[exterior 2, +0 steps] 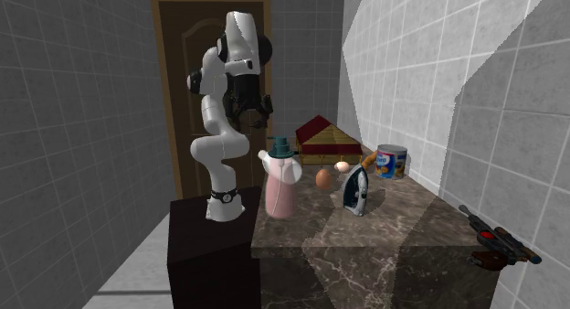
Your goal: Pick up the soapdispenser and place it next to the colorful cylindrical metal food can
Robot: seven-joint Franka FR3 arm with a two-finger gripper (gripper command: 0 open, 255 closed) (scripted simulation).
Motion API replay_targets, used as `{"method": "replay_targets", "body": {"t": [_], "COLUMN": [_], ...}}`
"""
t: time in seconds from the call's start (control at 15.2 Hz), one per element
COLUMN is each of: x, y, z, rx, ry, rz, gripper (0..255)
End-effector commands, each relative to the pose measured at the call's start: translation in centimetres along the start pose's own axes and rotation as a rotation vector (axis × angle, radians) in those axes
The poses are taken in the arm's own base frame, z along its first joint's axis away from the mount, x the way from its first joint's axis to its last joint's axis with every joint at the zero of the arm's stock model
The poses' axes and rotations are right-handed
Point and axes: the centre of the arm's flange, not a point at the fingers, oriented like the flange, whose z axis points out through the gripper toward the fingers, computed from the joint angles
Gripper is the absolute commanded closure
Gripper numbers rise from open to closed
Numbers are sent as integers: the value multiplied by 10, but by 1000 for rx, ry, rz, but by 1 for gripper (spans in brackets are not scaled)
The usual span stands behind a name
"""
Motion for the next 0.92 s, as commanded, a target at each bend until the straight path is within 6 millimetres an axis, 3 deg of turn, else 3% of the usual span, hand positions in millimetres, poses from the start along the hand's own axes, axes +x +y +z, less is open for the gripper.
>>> {"method": "replay_targets", "body": {"t": [0.0, 0.53, 0.86], "x": [0, 52, 59], "y": [0, 20, 16], "z": [0, 55, 81], "rx": [0, 113, 113], "ry": [0, 282, 282], "rz": [0, -171, -171], "gripper": [0, 0, 0]}}
